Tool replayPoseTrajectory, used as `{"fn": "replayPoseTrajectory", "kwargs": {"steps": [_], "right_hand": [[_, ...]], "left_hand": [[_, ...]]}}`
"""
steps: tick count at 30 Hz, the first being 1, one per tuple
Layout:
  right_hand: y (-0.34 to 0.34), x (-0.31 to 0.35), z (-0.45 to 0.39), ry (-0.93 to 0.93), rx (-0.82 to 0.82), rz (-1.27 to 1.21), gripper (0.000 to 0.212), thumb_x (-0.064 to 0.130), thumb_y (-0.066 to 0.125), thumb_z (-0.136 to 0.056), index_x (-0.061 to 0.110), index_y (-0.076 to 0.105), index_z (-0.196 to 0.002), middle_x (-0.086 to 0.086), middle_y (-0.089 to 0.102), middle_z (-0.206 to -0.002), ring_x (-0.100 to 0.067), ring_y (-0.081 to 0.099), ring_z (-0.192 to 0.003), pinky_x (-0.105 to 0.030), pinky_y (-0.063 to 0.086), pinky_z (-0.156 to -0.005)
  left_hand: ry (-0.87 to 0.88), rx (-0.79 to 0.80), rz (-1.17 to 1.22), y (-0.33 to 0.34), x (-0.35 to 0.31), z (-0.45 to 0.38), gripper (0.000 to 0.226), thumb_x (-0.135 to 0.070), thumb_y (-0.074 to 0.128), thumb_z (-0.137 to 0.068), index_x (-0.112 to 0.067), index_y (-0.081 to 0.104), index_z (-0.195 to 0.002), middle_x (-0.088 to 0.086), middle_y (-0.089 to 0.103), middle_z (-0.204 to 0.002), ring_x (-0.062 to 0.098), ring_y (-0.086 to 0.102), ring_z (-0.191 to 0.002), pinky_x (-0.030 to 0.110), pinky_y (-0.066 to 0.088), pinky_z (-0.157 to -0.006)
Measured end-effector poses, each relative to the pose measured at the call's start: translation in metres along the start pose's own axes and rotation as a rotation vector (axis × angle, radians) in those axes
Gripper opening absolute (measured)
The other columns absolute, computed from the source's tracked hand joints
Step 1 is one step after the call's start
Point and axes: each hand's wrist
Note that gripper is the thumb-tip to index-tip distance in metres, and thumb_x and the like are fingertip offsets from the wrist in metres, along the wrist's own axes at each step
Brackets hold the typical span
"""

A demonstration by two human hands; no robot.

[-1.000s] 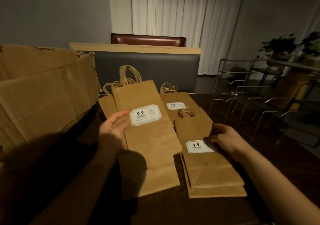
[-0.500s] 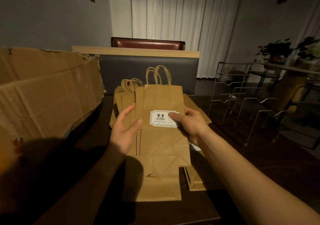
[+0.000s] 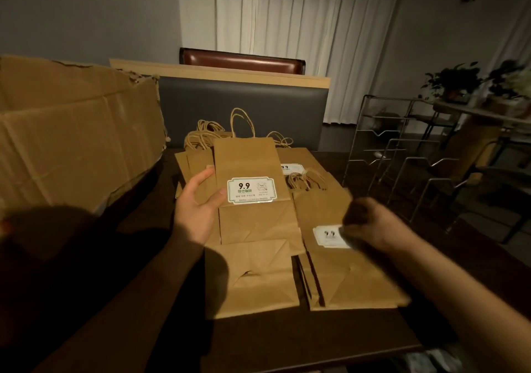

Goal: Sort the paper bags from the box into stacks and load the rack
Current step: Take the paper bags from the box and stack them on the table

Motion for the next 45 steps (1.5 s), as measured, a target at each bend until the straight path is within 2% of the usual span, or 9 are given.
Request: {"fn": "replayPoseTrajectory", "kwargs": {"steps": [3,7,10,14,18,28,34,39,45], "right_hand": [[0.015,0.001,-0.009,-0.238,-0.287,0.341,0.069,0.035,0.074,-0.083,0.025,0.042,-0.143,-0.005,0.039,-0.141,-0.026,0.045,-0.128,-0.042,0.048,-0.102],[0.041,0.056,-0.009,-0.275,-0.047,-0.337,0.058,0.057,0.075,-0.074,0.027,0.056,-0.121,0.005,0.064,-0.114,-0.015,0.064,-0.101,-0.037,0.057,-0.085],[0.062,0.084,-0.014,-0.18,0.14,-0.467,0.035,0.031,0.082,-0.078,0.009,0.058,-0.092,-0.004,0.074,-0.088,-0.013,0.071,-0.072,-0.029,0.056,-0.061],[0.041,0.086,-0.03,-0.158,-0.093,-0.666,0.013,0.008,0.072,-0.086,0.01,0.06,-0.081,-0.009,0.064,-0.069,-0.022,0.06,-0.052,-0.031,0.048,-0.048],[-0.008,0.079,-0.023,-0.074,0.04,-1.021,0.005,0.008,0.06,-0.094,0.012,0.061,-0.098,-0.014,0.075,-0.093,-0.024,0.075,-0.077,-0.036,0.06,-0.06],[0.076,0.088,-0.003,0.001,0.254,-0.808,0.007,-0.001,0.065,-0.089,0.003,0.062,-0.094,-0.024,0.073,-0.097,-0.033,0.073,-0.082,-0.041,0.06,-0.071],[-0.006,0.081,-0.018,0.057,0.034,-0.937,0.016,0.005,0.056,-0.095,0.002,0.064,-0.107,-0.007,0.069,-0.067,-0.018,0.066,-0.056,-0.025,0.055,-0.053],[-0.06,0.06,0.0,0.183,0.229,-0.873,0.028,0.017,0.055,-0.095,0.009,0.055,-0.122,-0.015,0.067,-0.104,-0.026,0.073,-0.074,-0.034,0.059,-0.052],[0.003,0.054,0.025,0.138,0.266,-0.974,0.024,-0.002,0.047,-0.096,-0.001,0.063,-0.114,-0.02,0.075,-0.086,-0.028,0.073,-0.067,-0.038,0.062,-0.055]], "left_hand": [[0.048,0.028,-0.02,0.002,-0.004,0.003,0.05,-0.007,0.07,-0.087,-0.02,0.057,-0.134,-0.012,0.054,-0.137,0.001,0.044,-0.13,0.018,0.034,-0.11],[0.103,0.084,-0.043,0.003,-0.006,0.007,0.05,-0.008,0.068,-0.089,-0.021,0.055,-0.136,-0.019,0.051,-0.135,-0.007,0.043,-0.127,-0.003,0.033,-0.094],[0.085,0.099,0.016,0.001,-0.006,0.006,0.046,-0.005,0.061,-0.093,-0.021,0.055,-0.136,-0.015,0.053,-0.138,-0.003,0.045,-0.129,0.011,0.036,-0.105],[0.024,0.053,0.032,0.0,-0.007,0.006,0.047,0.001,0.054,-0.095,-0.022,0.054,-0.137,-0.008,0.051,-0.142,0.001,0.045,-0.129,-0.002,0.034,-0.094],[-0.042,-0.061,0.028,-0.002,-0.005,0.006,0.064,-0.007,0.068,-0.088,-0.028,0.043,-0.144,-0.006,0.042,-0.151,0.01,0.038,-0.138,0.027,0.034,-0.11],[-0.03,-0.104,0.093,-0.004,-0.008,0.004,0.046,-0.011,0.058,-0.096,-0.03,0.049,-0.137,-0.001,0.048,-0.147,0.013,0.045,-0.135,0.036,0.034,-0.115],[-0.104,-0.098,0.223,-0.004,-0.007,0.001,0.064,0.0,0.058,-0.094,-0.025,0.035,-0.148,-0.002,0.052,-0.138,-0.004,0.06,-0.099,0.011,0.053,-0.071],[-0.156,-0.039,0.286,-0.003,-0.004,-0.003,0.085,0.004,0.071,-0.082,-0.027,0.031,-0.15,0.002,0.063,-0.13,0.018,0.066,-0.111,0.043,0.057,-0.089],[-0.209,0.039,0.276,0.005,-0.008,0.005,0.052,0.0,0.076,-0.079,-0.016,0.057,-0.125,0.003,0.073,-0.109,0.022,0.072,-0.098,0.036,0.058,-0.076]]}}
Point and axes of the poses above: each hand's wrist, its own z-axis away from the middle knuckle, its own y-axis out of the palm, x = y × z
